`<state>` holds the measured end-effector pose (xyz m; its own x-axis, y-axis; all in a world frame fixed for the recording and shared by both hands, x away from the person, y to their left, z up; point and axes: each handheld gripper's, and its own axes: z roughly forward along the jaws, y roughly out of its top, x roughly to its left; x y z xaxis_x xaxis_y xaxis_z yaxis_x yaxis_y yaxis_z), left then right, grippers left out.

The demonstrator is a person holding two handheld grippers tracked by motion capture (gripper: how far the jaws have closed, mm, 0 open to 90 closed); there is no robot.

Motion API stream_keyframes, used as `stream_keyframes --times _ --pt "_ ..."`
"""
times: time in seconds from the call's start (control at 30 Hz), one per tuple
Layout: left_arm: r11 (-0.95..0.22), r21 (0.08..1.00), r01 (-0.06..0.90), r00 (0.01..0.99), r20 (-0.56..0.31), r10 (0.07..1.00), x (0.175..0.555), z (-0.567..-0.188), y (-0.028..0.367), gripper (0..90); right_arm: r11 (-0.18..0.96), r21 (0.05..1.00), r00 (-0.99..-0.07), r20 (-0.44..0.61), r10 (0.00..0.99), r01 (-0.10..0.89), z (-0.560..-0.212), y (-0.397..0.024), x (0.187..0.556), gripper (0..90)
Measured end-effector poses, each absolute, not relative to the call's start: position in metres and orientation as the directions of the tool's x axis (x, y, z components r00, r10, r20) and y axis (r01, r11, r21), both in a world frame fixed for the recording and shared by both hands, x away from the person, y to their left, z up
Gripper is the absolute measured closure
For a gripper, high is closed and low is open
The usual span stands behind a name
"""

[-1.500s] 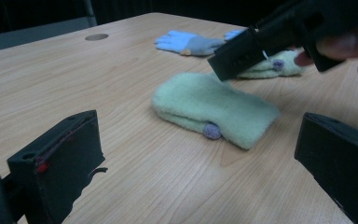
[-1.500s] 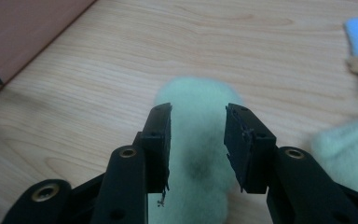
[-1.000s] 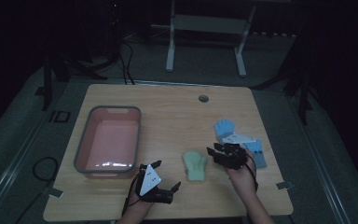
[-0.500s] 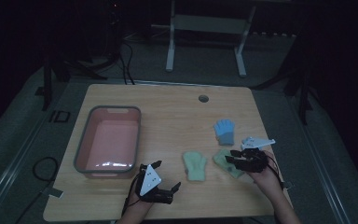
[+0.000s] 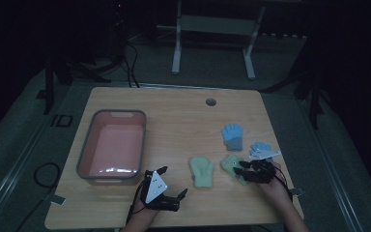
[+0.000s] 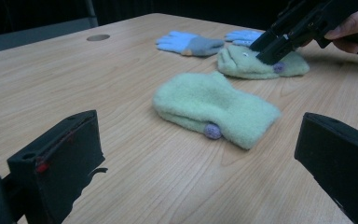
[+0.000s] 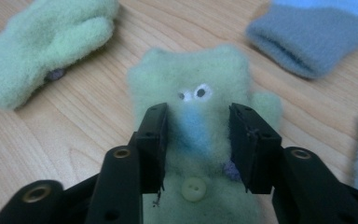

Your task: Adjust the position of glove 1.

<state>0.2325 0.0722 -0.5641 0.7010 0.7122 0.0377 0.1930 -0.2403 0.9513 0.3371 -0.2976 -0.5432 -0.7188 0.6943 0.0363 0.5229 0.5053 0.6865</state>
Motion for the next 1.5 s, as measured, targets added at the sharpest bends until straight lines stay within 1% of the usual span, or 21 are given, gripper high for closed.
stream_keyframes --times 0.07,0.17,0.27,0.3,0.4,0.5,0.57,0.63,0.73,0.8,0.83,0.87,0.9,0.97,1.1,1.2,1.27,1.4,1.47,1.5 --pt "-0.242 0.951 0.193 0.701 0.038 0.712 0.233 -0.564 0.072 1.0 0.521 0.674 -0.719 0.022 0.694 0.524 -0.542 -0.295 0.337 65.7" --pt "-0.241 0.951 0.194 0.701 0.037 0.712 0.233 -0.564 0.072 1.0 0.524 0.672 -0.718 0.016 0.696 0.523 -0.543 -0.292 0.336 77.8" --pt "-0.243 0.950 0.195 0.700 0.038 0.713 0.233 -0.564 0.072 1.0 0.511 0.667 -0.697 0.015 0.717 0.541 -0.542 -0.289 0.333 82.3" --pt "-0.243 0.950 0.195 0.700 0.038 0.713 0.233 -0.564 0.072 1.0 0.516 0.667 -0.690 -0.005 0.724 0.537 -0.542 -0.287 0.331 83.1" --pt "-0.246 0.950 0.190 0.693 0.047 0.720 0.232 -0.564 0.072 1.0 0.487 0.669 -0.642 -0.019 0.766 0.562 -0.540 -0.282 0.327 85.1" --pt "-0.237 0.953 0.188 0.679 0.048 0.732 0.232 -0.564 0.073 1.0 0.444 0.681 -0.588 -0.024 0.809 0.582 -0.528 -0.279 0.319 85.5" --pt "-0.225 0.954 0.200 0.679 0.031 0.734 0.233 -0.564 0.075 1.0 0.373 0.712 -0.537 0.006 0.844 0.595 -0.514 -0.280 0.313 85.5" --pt "-0.218 0.954 0.204 0.678 0.023 0.735 0.233 -0.564 0.076 1.0 0.329 0.734 -0.490 0.006 0.872 0.594 -0.502 -0.277 0.308 85.5" --pt "-0.231 0.953 0.195 0.681 0.038 0.731 0.232 -0.564 0.074 1.0 0.281 0.754 -0.422 -0.005 0.907 0.594 -0.487 -0.272 0.302 85.6" --pt "-0.241 0.952 0.189 0.682 0.049 0.729 0.232 -0.564 0.073 1.0 0.230 0.762 -0.372 0.015 0.928 0.605 -0.481 -0.268 0.299 85.6" --pt "-0.241 0.952 0.189 0.682 0.049 0.729 0.232 -0.564 0.073 1.0 0.230 0.762 -0.372 0.015 0.928 0.605 -0.481 -0.268 0.299 85.6" --pt "-0.245 0.951 0.189 0.683 0.053 0.729 0.232 -0.564 0.073 1.0 0.203 0.766 -0.345 0.026 0.938 0.610 -0.480 -0.265 0.297 85.6" --pt "-0.246 0.951 0.189 0.683 0.052 0.729 0.232 -0.564 0.073 1.0 0.156 0.766 -0.300 0.051 0.953 0.624 -0.482 -0.260 0.295 85.6" --pt "-0.245 0.950 0.190 0.683 0.051 0.729 0.232 -0.564 0.073 1.0 0.135 0.770 -0.261 0.042 0.965 0.623 -0.488 -0.252 0.290 85.6" --pt "-0.251 0.950 0.183 0.681 0.062 0.729 0.231 -0.564 0.073 0.9 0.106 0.770 -0.217 0.044 0.975 0.630 -0.506 -0.243 0.284 85.5" --pt "-0.258 0.950 0.178 0.682 0.069 0.728 0.231 -0.564 0.072 1.0 0.065 0.763 -0.175 0.063 0.983 0.643 -0.516 -0.244 0.282 85.5" --pt "-0.258 0.950 0.177 0.683 0.070 0.727 0.231 -0.564 0.072 1.0 0.049 0.755 -0.167 0.081 0.983 0.654 -0.520 -0.245 0.282 85.5" --pt "-0.257 0.949 0.182 0.685 0.066 0.726 0.231 -0.564 0.072 1.0 0.039 0.738 -0.149 0.084 0.985 0.674 -0.530 -0.245 0.283 85.1" --pt "-0.259 0.949 0.181 0.685 0.068 0.725 0.231 -0.564 0.072 1.0 0.043 0.731 -0.152 0.083 0.985 0.681 -0.533 -0.244 0.284 84.4" --pt "-0.261 0.949 0.179 0.686 0.070 0.724 0.231 -0.564 0.072 1.0 0.046 0.725 -0.154 0.084 0.985 0.687 -0.536 -0.243 0.285 82.5"
